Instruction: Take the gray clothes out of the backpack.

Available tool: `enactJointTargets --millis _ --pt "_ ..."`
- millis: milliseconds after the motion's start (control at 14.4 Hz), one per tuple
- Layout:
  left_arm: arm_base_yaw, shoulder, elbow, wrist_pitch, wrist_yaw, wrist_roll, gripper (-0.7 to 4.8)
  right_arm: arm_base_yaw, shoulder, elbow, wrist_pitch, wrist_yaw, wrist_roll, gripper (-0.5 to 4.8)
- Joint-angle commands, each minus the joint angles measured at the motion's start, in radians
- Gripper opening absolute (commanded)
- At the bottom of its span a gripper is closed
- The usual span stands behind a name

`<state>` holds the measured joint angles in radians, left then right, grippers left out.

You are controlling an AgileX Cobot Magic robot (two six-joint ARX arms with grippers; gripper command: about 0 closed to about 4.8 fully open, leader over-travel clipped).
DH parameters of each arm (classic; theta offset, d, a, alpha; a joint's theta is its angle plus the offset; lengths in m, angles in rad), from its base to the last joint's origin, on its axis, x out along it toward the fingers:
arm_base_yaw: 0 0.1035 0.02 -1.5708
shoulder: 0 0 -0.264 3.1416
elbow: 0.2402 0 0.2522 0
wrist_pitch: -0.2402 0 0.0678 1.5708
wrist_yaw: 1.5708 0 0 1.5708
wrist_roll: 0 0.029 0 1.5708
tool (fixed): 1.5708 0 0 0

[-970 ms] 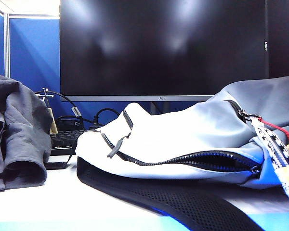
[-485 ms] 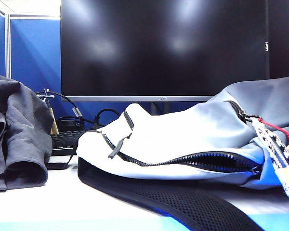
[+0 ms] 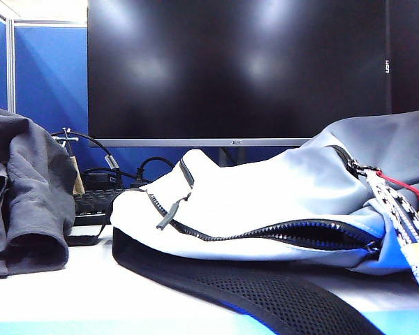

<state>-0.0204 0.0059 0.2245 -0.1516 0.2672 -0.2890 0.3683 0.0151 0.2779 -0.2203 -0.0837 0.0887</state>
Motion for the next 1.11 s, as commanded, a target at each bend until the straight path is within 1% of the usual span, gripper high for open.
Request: enactJointTargets --millis 69,139,277,346,970,1039,1108 --pt "0.003 -0.003 -0.013 0.018 -0.053 -0.042 -0.05 0.005 -0.002 -0.057 0.011 0.034 0.027 -0.05" --pt "0.003 -0.003 -0.013 0.019 -0.037 -0.082 -0.05 0.006 -0.003 -0.064 -0.027 0.013 0.064 -0.05" --pt "0.003 -0.003 -0.013 0.018 -0.036 -0.085 -0.05 0.006 -0.003 -0.064 -0.082 -0.014 0.099 -0.05" --pt "0.003 -0.003 -0.013 0.018 -0.036 -0.085 -0.05 0.006 -0.003 -0.064 -0.083 -0.043 0.116 -0.05" --pt "0.005 -0.003 -0.014 0.016 -0.035 -0.084 -0.05 0.005 -0.003 -0.064 -0.092 -0.049 0.116 -0.05" --pt "0.004 -0.003 -0.016 0.011 -0.061 0.013 -0.05 0.005 -0.003 -0.064 -0.092 -0.049 0.116 -0.05" --pt "0.004 -0.003 -0.022 0.005 -0.121 0.105 -0.05 0.005 -0.003 -0.064 -0.092 -0.049 0.116 -0.05"
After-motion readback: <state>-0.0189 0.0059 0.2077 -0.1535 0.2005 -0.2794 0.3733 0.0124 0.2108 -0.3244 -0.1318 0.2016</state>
